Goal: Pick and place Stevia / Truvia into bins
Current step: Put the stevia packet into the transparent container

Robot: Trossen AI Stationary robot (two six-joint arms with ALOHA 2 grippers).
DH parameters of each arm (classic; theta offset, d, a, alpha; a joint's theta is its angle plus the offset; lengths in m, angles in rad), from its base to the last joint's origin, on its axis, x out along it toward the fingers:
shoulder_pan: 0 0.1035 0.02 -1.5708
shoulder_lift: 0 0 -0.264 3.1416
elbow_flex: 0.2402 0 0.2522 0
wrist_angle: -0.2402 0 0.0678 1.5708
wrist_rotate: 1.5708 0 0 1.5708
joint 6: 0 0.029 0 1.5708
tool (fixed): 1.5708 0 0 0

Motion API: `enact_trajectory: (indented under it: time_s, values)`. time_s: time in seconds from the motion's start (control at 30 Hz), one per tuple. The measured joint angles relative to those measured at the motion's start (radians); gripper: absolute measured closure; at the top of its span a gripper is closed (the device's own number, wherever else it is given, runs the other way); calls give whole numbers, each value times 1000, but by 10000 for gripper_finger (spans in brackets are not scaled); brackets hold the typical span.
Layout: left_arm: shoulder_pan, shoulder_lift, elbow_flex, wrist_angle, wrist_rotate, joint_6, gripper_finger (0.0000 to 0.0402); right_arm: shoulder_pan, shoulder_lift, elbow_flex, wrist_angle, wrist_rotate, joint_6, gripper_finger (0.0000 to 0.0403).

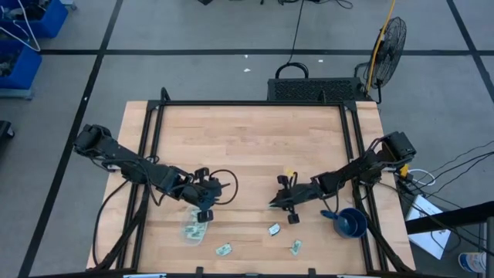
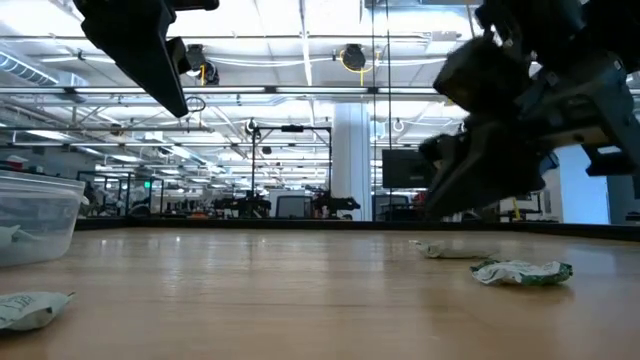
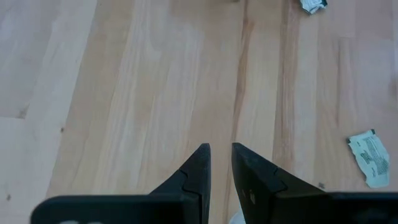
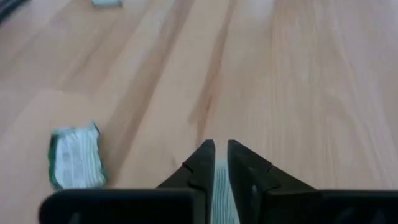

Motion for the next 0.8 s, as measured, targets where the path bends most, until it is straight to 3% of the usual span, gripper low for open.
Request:
enact_trajectory:
  time_s: [0.1, 0.27, 0.6, 0.8]
  values:
    - [0, 0, 0, 0, -14, 0, 330, 0, 0, 1, 30, 1, -23, 382]
    - [0, 0, 0, 0, -17, -13, 330, -1, 0, 1, -71, 3, -3, 377]
    - [0, 0, 0, 1, -17, 6, 330, -30, 0, 1, -55, 52, -7, 268]
    - [0, 0, 0, 1, -17, 6, 330, -69, 51, 2, -3, -79, 30, 239]
